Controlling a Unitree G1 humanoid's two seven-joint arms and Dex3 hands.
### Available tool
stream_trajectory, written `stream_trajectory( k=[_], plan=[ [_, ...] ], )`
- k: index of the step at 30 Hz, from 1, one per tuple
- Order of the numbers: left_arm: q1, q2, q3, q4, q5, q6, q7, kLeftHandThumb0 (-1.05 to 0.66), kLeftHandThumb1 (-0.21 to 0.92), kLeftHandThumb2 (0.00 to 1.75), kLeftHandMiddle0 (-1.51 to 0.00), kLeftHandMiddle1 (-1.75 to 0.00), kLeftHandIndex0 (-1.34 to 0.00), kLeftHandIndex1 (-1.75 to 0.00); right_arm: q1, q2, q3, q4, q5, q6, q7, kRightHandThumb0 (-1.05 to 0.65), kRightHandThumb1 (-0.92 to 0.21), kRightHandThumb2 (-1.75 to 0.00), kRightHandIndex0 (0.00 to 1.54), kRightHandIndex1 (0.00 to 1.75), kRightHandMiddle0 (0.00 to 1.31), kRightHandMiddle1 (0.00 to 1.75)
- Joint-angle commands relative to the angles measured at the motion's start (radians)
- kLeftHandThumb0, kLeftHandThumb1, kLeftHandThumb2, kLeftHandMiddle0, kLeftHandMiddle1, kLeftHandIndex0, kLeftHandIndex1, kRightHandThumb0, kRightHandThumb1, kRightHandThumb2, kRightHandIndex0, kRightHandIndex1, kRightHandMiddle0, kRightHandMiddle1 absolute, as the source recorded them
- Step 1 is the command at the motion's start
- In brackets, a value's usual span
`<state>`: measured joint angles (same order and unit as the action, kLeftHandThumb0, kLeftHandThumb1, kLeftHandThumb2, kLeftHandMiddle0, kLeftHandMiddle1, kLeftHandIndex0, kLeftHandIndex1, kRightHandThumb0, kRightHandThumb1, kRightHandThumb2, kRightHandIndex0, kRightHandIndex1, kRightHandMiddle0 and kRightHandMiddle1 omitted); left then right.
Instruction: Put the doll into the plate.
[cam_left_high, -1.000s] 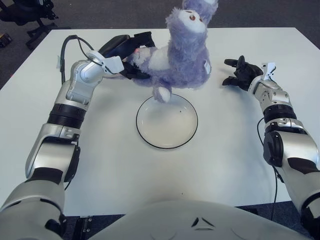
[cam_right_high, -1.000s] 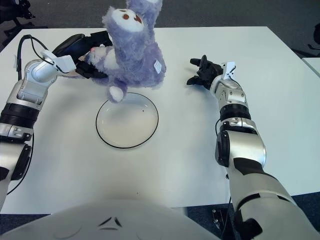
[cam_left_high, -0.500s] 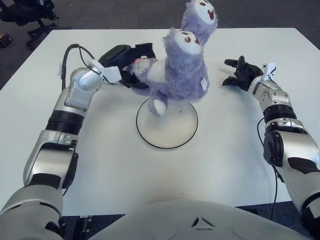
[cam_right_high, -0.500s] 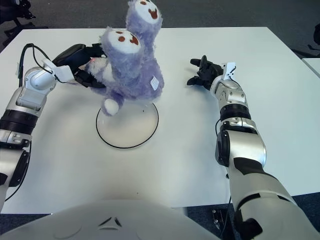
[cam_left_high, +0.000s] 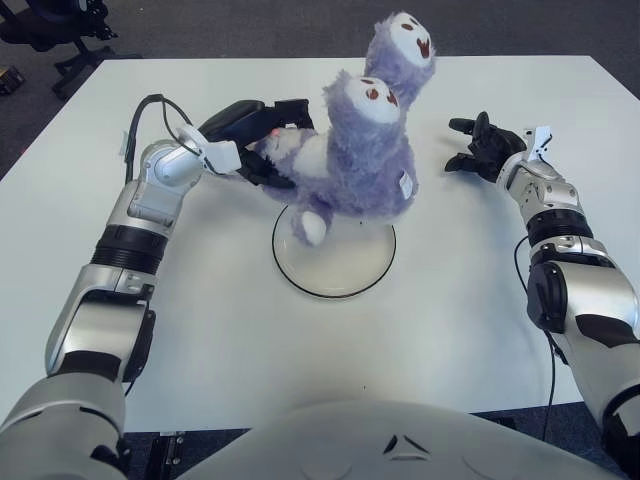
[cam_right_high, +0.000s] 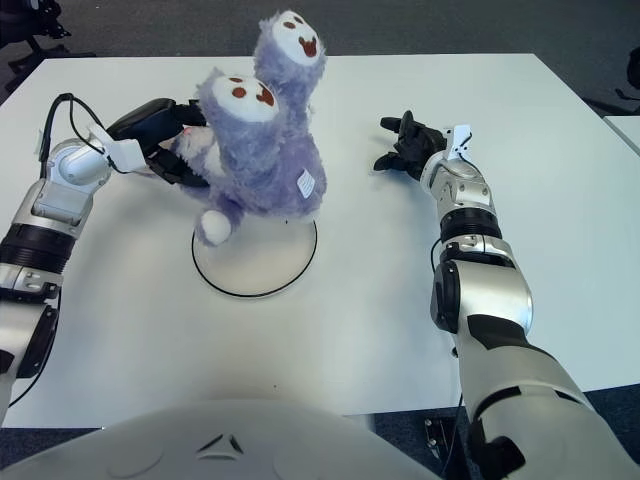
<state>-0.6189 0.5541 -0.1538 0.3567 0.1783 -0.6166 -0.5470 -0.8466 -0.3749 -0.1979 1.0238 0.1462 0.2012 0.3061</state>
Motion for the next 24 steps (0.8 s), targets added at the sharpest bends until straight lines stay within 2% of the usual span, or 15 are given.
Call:
stream_trajectory(
  k=[1, 5, 12, 24],
  plan=[
    [-0.006, 0.019, 0.001, -0.008, -0.030, -0.008, -0.037, -0.23, 0.69, 0.50, -1.00, -1.75, -0.86, -1.75, 0.064, 0.024, 0.013, 0.052, -0.012, 0.046, 0.002, -0.62, -0.92, -0.83, 1.06, 0.01, 0.35, 0.58],
    [-0.016, 0.022, -0.007, 0.005, -0.053, -0.012, -0.087, -0.25, 0.74, 0.42, -1.00, -1.75, -0.85, -1.75, 0.063, 0.024, 0.013, 0.054, -0.013, 0.045, 0.002, -0.62, -0.92, -0.83, 1.06, 0.01, 0.35, 0.58],
    [-0.022, 0.022, -0.005, 0.013, -0.067, -0.022, -0.125, -0.34, 0.88, 0.15, -0.99, -1.75, -0.83, -1.75, 0.064, 0.023, 0.013, 0.052, -0.013, 0.046, 0.001, -0.61, -0.92, -0.82, 1.06, 0.01, 0.35, 0.58],
    [-0.022, 0.030, -0.009, 0.002, -0.050, -0.003, -0.158, -0.50, 0.92, 0.10, -0.98, -1.75, -0.82, -1.75, 0.066, 0.022, 0.011, 0.052, -0.012, 0.045, -0.001, -0.60, -0.92, -0.82, 1.07, 0.01, 0.35, 0.58]
  ],
)
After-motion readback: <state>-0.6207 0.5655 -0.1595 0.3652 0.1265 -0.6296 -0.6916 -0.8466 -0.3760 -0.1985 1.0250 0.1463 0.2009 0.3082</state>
